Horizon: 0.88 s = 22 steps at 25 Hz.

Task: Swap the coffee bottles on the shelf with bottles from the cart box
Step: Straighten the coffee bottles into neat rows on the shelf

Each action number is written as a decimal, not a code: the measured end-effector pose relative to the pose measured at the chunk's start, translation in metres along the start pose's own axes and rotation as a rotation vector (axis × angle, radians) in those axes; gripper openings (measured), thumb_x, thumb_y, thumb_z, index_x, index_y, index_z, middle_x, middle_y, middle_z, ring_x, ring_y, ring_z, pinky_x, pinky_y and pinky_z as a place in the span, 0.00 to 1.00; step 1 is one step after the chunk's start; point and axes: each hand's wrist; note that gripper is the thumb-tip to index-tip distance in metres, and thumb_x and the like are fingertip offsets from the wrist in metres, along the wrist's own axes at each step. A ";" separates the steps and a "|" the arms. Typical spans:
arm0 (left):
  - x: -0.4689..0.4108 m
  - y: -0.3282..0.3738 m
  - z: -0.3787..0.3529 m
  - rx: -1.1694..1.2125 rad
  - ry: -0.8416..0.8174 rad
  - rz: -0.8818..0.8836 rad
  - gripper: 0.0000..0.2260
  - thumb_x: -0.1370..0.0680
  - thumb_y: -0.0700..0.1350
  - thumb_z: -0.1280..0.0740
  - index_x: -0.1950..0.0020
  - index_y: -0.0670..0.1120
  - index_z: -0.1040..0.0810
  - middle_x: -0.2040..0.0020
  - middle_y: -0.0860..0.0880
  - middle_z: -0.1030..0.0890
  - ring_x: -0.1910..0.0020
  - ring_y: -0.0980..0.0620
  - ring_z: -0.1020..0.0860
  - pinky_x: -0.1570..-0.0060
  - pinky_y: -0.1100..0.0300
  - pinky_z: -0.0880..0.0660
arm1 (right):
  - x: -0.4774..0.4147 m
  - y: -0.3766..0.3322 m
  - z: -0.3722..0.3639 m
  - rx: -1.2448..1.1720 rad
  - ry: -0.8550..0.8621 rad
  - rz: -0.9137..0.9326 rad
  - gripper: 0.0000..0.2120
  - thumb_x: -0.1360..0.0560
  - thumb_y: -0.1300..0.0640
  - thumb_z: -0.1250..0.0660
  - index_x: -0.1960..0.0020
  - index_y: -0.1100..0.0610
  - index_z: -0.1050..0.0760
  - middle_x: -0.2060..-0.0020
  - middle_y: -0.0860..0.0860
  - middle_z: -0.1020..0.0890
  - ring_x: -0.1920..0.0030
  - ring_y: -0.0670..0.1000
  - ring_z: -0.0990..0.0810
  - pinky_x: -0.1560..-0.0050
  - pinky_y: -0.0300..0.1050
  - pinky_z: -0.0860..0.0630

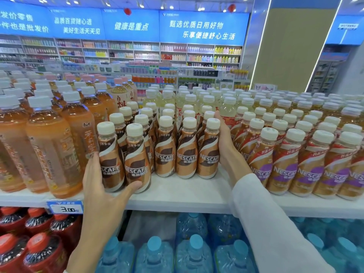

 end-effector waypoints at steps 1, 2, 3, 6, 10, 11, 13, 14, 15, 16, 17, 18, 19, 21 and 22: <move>0.000 0.001 0.001 0.003 -0.003 -0.002 0.50 0.32 0.53 0.20 0.18 0.56 0.47 0.20 0.56 0.42 0.20 0.57 0.46 0.23 0.42 0.41 | -0.002 0.000 0.000 -0.021 -0.001 -0.001 0.24 0.18 0.38 0.44 0.38 0.54 0.21 0.50 0.48 0.14 0.49 0.53 0.15 0.52 0.43 0.20; 0.000 0.001 0.002 0.002 -0.003 -0.002 0.50 0.32 0.53 0.20 0.18 0.56 0.47 0.20 0.56 0.42 0.21 0.57 0.45 0.23 0.42 0.41 | 0.000 0.001 0.002 -0.008 0.024 0.022 0.22 0.18 0.37 0.45 0.41 0.50 0.21 0.54 0.45 0.13 0.50 0.48 0.14 0.53 0.42 0.20; 0.000 0.002 0.002 0.002 -0.002 -0.003 0.50 0.33 0.54 0.20 0.18 0.56 0.47 0.20 0.57 0.42 0.21 0.57 0.45 0.23 0.43 0.40 | 0.004 0.004 0.006 0.030 0.055 0.054 0.21 0.18 0.37 0.46 0.41 0.47 0.21 0.55 0.41 0.13 0.52 0.43 0.15 0.54 0.38 0.20; 0.002 0.003 0.004 0.031 0.005 0.021 0.51 0.34 0.54 0.21 0.18 0.57 0.49 0.22 0.63 0.44 0.23 0.63 0.45 0.23 0.48 0.41 | 0.037 0.019 0.012 0.259 0.199 0.173 0.27 0.19 0.34 0.49 0.30 0.48 0.27 0.40 0.40 0.19 0.38 0.41 0.22 0.38 0.42 0.26; 0.003 0.003 0.005 0.009 -0.011 0.006 0.51 0.33 0.53 0.21 0.18 0.55 0.49 0.21 0.61 0.43 0.25 0.66 0.46 0.25 0.53 0.43 | 0.078 0.049 0.025 0.391 0.045 0.191 0.23 0.23 0.42 0.31 0.30 0.38 0.33 0.38 0.33 0.24 0.38 0.33 0.26 0.38 0.35 0.30; 0.004 0.003 0.005 0.006 -0.015 0.002 0.51 0.33 0.52 0.21 0.18 0.55 0.49 0.21 0.62 0.43 0.25 0.66 0.46 0.25 0.54 0.43 | 0.078 0.052 0.029 0.436 0.015 0.204 0.27 0.25 0.50 0.26 0.31 0.37 0.35 0.41 0.30 0.25 0.40 0.30 0.26 0.40 0.33 0.29; 0.004 0.005 0.007 0.002 -0.015 -0.006 0.51 0.33 0.51 0.21 0.18 0.55 0.48 0.21 0.60 0.42 0.25 0.65 0.45 0.26 0.54 0.42 | 0.076 0.053 0.033 0.550 0.023 0.241 0.34 0.27 0.61 0.25 0.29 0.39 0.36 0.44 0.28 0.27 0.42 0.32 0.26 0.37 0.36 0.29; 0.004 0.005 0.007 -0.005 -0.017 -0.016 0.50 0.33 0.50 0.21 0.18 0.54 0.47 0.21 0.60 0.42 0.25 0.64 0.44 0.26 0.55 0.42 | 0.073 0.054 0.034 0.582 0.059 0.248 0.34 0.27 0.62 0.25 0.27 0.42 0.35 0.44 0.29 0.27 0.42 0.36 0.25 0.36 0.38 0.28; 0.005 0.005 0.007 -0.009 -0.019 -0.031 0.50 0.33 0.50 0.21 0.18 0.54 0.47 0.22 0.61 0.41 0.26 0.65 0.43 0.27 0.56 0.42 | 0.072 0.055 0.035 0.592 0.091 0.249 0.34 0.27 0.62 0.24 0.27 0.45 0.34 0.43 0.32 0.25 0.40 0.38 0.25 0.35 0.40 0.27; 0.006 0.005 0.007 -0.009 -0.019 -0.047 0.49 0.32 0.49 0.21 0.18 0.55 0.46 0.24 0.62 0.41 0.27 0.66 0.43 0.28 0.57 0.42 | 0.071 0.056 0.036 0.589 0.116 0.258 0.34 0.28 0.62 0.23 0.27 0.47 0.32 0.40 0.36 0.24 0.39 0.41 0.25 0.36 0.40 0.26; 0.007 0.005 0.007 -0.006 -0.019 -0.058 0.48 0.32 0.49 0.21 0.19 0.55 0.45 0.24 0.63 0.40 0.27 0.66 0.42 0.28 0.57 0.42 | 0.070 0.058 0.038 0.583 0.127 0.268 0.35 0.29 0.61 0.23 0.27 0.47 0.32 0.38 0.39 0.22 0.38 0.42 0.24 0.37 0.40 0.26; 0.007 0.005 0.007 -0.009 -0.017 -0.061 0.48 0.32 0.49 0.21 0.19 0.56 0.45 0.24 0.62 0.40 0.26 0.64 0.42 0.27 0.56 0.41 | 0.070 0.060 0.038 0.588 0.133 0.274 0.35 0.30 0.60 0.22 0.27 0.47 0.31 0.36 0.42 0.22 0.38 0.43 0.23 0.37 0.40 0.25; 0.007 0.004 0.007 -0.014 -0.013 -0.057 0.48 0.32 0.49 0.21 0.19 0.56 0.45 0.22 0.60 0.40 0.25 0.62 0.42 0.26 0.54 0.41 | 0.070 0.061 0.038 0.597 0.137 0.280 0.35 0.30 0.60 0.22 0.27 0.47 0.31 0.36 0.43 0.22 0.37 0.43 0.23 0.37 0.41 0.25; 0.007 0.001 0.006 -0.015 0.001 -0.031 0.48 0.32 0.51 0.21 0.18 0.55 0.45 0.20 0.56 0.40 0.22 0.59 0.42 0.24 0.50 0.41 | 0.069 0.060 0.038 0.612 0.133 0.276 0.35 0.29 0.59 0.22 0.27 0.47 0.32 0.35 0.43 0.22 0.37 0.44 0.23 0.35 0.46 0.24; 0.006 -0.001 0.005 -0.013 0.006 -0.026 0.48 0.32 0.51 0.21 0.18 0.55 0.45 0.20 0.56 0.40 0.22 0.58 0.43 0.24 0.48 0.41 | 0.069 0.060 0.038 0.623 0.133 0.261 0.35 0.29 0.59 0.22 0.27 0.47 0.32 0.34 0.43 0.22 0.36 0.44 0.24 0.34 0.48 0.24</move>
Point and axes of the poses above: each hand's wrist, its own x-axis away from the middle knuckle, its own z-axis out of the back of the hand, y = z × x
